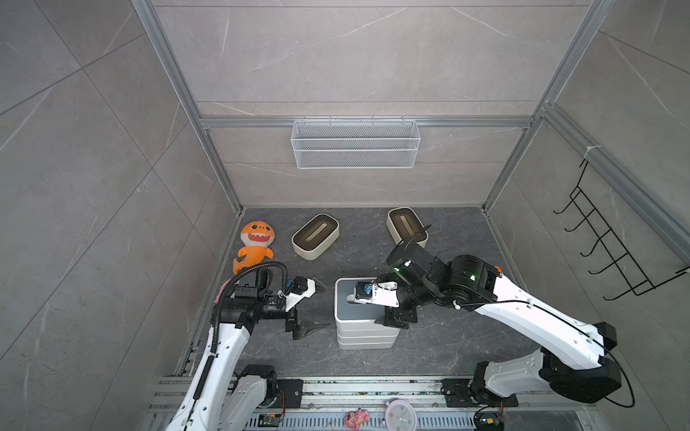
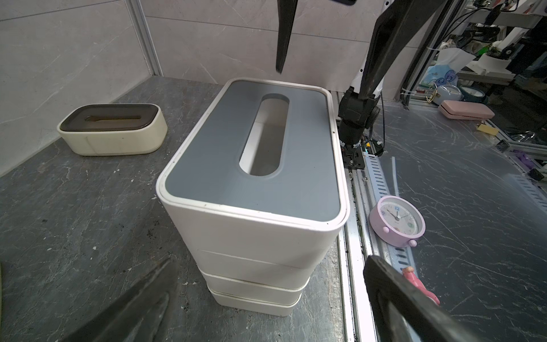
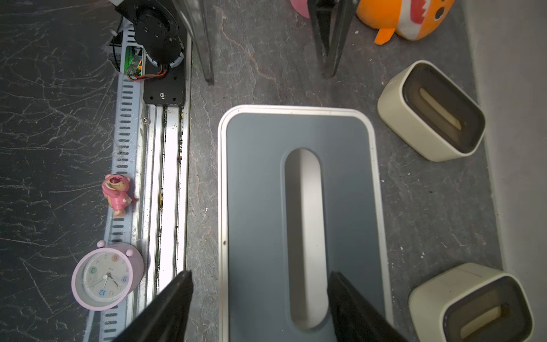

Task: Stack the tissue boxes
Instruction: Place the tissue box at the tissue box, then pick up the tissue box from the center of the board.

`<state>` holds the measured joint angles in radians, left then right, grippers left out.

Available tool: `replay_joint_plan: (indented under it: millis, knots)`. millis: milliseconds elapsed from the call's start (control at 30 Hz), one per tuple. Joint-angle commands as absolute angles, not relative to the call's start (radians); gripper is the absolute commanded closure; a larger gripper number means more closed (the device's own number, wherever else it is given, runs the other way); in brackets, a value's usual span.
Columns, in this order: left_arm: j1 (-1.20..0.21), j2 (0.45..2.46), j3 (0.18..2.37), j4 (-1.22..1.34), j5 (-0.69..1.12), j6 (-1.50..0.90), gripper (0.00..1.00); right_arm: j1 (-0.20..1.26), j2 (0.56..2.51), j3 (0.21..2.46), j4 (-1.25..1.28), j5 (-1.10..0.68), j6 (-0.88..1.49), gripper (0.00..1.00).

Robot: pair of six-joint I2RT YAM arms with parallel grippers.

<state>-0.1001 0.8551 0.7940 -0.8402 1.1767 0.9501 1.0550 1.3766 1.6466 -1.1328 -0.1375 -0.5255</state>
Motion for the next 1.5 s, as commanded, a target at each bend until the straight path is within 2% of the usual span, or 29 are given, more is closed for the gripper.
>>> replay_joint_plan:
  millis: [0,133,367,533,600,633,867,933,1033,1200,1367,1467]
  knots:
    - [-0.095,0.850,0.793,-0.828,1.186,0.953,0.01,1.051,1.328,1.692,-1.153,-0.134,-0.542,0.25]
    - [-0.095,0.844,0.790,-0.795,1.156,0.955,0.01,1.051,1.235,1.671,-1.076,-0.139,-0.534,0.25]
    - [-0.095,0.778,0.724,-0.511,1.014,0.781,0.01,1.012,1.128,1.563,-0.928,-0.048,-0.472,0.18]
    - [-0.095,0.683,0.627,-0.214,0.864,0.600,0.01,0.824,1.112,1.554,-0.849,-0.089,-0.329,0.12]
    - [-0.095,0.661,0.611,-0.139,0.774,0.545,0.00,0.757,1.108,1.549,-0.833,-0.082,-0.289,0.07]
    - [-0.095,0.658,0.611,-0.119,0.729,0.525,0.01,0.728,1.106,1.545,-0.824,-0.069,-0.269,0.01]
    - [-0.095,0.726,0.711,-0.062,0.558,0.279,0.00,0.529,1.081,1.460,-0.710,-0.018,-0.089,0.01]
    - [-0.095,0.788,0.785,-0.105,0.447,0.165,0.00,0.510,1.080,1.429,-0.680,0.064,-0.025,0.00]
    - [-0.095,0.962,0.985,-0.314,0.205,0.024,0.00,0.453,1.072,1.368,-0.647,0.085,0.063,0.00]
    - [-0.097,1.373,1.389,-0.777,0.090,-0.079,0.00,0.343,1.059,1.221,-0.580,0.010,0.144,0.00]
    - [-0.159,1.579,1.550,-0.825,-0.006,-0.034,0.01,0.290,1.033,1.119,-0.528,-0.053,0.204,0.01]
    - [-0.214,1.692,1.628,-0.816,-0.081,0.033,0.01,0.289,1.037,1.067,-0.520,-0.150,0.233,0.01]
